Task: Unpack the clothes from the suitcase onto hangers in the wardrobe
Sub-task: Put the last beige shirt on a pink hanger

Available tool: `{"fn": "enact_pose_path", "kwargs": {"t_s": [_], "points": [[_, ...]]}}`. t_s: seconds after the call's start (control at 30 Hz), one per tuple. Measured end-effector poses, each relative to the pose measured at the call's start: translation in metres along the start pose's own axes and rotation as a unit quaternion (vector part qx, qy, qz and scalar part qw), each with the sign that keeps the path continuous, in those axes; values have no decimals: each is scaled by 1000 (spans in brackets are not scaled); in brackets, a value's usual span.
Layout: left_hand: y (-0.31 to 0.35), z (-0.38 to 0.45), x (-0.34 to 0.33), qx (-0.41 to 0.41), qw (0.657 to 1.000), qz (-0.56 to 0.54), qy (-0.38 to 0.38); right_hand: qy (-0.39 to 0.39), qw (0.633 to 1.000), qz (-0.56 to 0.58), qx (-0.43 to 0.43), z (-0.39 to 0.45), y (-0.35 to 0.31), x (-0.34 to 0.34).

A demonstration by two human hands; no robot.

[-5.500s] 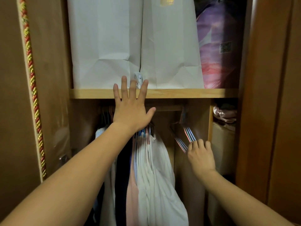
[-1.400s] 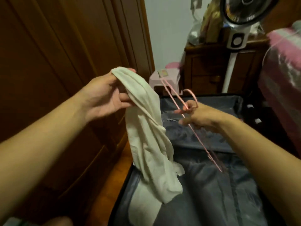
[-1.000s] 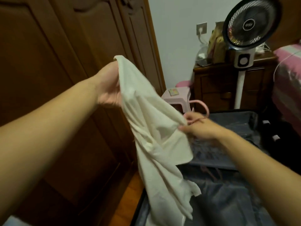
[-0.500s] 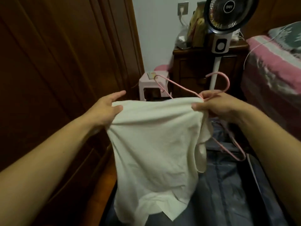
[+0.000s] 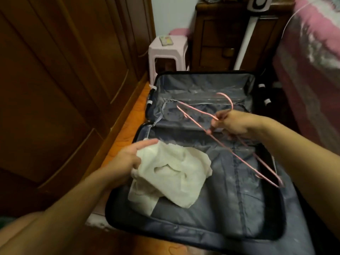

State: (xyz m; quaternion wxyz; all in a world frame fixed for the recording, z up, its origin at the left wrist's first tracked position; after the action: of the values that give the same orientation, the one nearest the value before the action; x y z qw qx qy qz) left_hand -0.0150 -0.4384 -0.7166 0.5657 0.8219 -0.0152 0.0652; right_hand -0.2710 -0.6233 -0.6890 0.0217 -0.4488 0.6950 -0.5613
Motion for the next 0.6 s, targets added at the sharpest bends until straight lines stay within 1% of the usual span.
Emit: {"fn": "enact_pose_path", "kwargs": {"t_s": [0.03,0.07,0.1,0.13,0.17,0.23,0.27,0.3,0.33,0.37,0.4,0.43,0.47,0.5,0.53,0.57,0.6], "points": [[8,-3,3,7,997,-76,-7,-3,1000,21,17,1,-10,-5],[20,-6,8,6,989,-144,-23,-21,998,48,34,1,-23,-13],[34,-10,10,-3,980,-192,-50,-51,994,79,51,0,-37,-24],[52,-15,10,-12,973,-213,-84,-85,987,114,71,-3,-53,-36],[74,-18,8,-20,969,-211,-125,-117,977,152,94,-6,-71,-48],[117,-20,6,-41,973,-132,-185,-168,951,222,135,-11,-106,-69],[138,-17,6,-58,978,-61,-189,-193,935,253,160,-15,-124,-76],[156,-11,7,-82,983,8,-167,-215,918,278,182,-17,-139,-79],[174,-5,15,-119,983,77,-113,-226,906,295,204,-20,-156,-79],[186,2,22,-160,977,140,-33,-216,902,306,215,-21,-165,-76],[195,6,31,-198,956,207,70,-193,903,316,218,-20,-174,-71],[196,8,35,-229,916,277,178,-164,905,327,215,-17,-178,-65],[186,5,34,-242,879,306,273,-135,908,335,212,-17,-181,-59],[172,-5,28,-252,858,290,342,-112,908,346,210,-15,-184,-53],[152,-16,20,-265,852,234,386,-93,907,353,210,-15,-185,-47],[129,-24,11,-271,850,185,412,-73,908,357,209,-15,-185,-38],[107,-28,2,-259,852,179,418,-56,908,359,207,-17,-184,-30]]}}
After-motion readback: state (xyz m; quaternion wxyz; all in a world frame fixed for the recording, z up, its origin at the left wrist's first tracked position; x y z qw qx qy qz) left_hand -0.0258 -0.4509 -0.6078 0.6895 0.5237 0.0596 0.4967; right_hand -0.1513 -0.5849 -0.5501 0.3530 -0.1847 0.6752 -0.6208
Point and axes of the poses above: each hand's wrist, its own z-axis towards the middle knuckle, its own x-axis out of the back of the hand, y = z × x, the point moved 6 cm from there along z, towards the middle knuckle, and after that the axes turned 2 degrees about -z, right-handed, at the moved point
